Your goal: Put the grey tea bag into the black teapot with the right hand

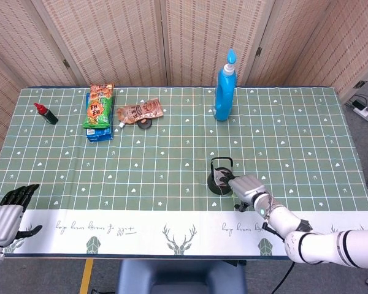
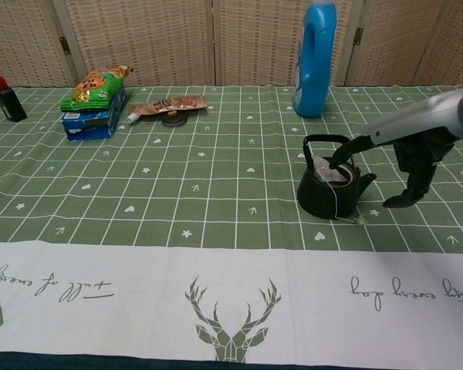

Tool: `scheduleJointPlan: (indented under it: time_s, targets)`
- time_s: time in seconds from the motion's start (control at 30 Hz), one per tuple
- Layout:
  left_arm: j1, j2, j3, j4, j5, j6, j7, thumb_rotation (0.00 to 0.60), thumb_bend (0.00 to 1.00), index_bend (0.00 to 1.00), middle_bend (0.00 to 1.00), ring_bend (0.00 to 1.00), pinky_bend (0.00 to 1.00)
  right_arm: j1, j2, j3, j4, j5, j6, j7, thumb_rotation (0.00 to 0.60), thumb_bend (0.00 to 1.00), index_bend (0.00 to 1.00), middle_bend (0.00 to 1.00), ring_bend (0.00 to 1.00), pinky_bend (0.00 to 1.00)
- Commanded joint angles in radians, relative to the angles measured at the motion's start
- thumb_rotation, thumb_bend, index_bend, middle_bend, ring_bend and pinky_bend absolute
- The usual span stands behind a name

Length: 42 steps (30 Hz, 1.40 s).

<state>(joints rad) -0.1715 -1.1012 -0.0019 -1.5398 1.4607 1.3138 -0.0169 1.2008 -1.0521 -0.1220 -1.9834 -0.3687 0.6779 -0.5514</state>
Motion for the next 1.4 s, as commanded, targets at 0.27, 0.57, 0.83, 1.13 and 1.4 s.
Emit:
scheduleJointPlan:
  time_s: [0.27, 0.57, 0.83, 1.13, 1.4]
  targets:
    - [0.001, 0.004, 0.0, 0.001, 0.002, 0.002, -0.011, 0.6, 0.16, 0.0, 0.05, 0.06, 0.1, 0.019, -0.044, -0.01, 0.057, -0.015, -0.032, 0.042, 0.6, 0.4, 0.08, 0.06, 1.0, 0.95]
    - [0.001, 0.005, -0.001, 0.001, 0.002, 0.003, -0.015, 0.6, 0.16, 0.0, 0.05, 0.06, 0.1, 0.055, -0.076, -0.05, 0.093, 0.02, -0.033, 0.05, 0.6, 0.4, 0.08, 0.06, 1.0, 0.94]
    - [0.002, 0.007, -0.001, 0.0, 0.005, 0.007, -0.019, 0.6, 0.16, 0.0, 0.05, 0.06, 0.1, 0.085, -0.113, -0.082, 0.119, 0.054, -0.028, 0.047, 0.6, 0.4, 0.08, 0.06, 1.0, 0.94]
    - [0.003, 0.009, 0.0, -0.003, 0.008, 0.009, -0.023, 0.6, 0.16, 0.0, 0.05, 0.06, 0.11, 0.129, -0.15, -0.114, 0.139, 0.11, -0.017, 0.033, 0.6, 0.4, 0.08, 0.06, 1.0, 0.94]
    - [0.003, 0.012, -0.001, -0.001, 0.008, 0.01, -0.03, 0.6, 0.16, 0.0, 0.05, 0.06, 0.11, 0.145, -0.102, -0.12, 0.078, 0.102, 0.013, 0.044, 0.6, 0.4, 0.08, 0.05, 1.0, 0.93]
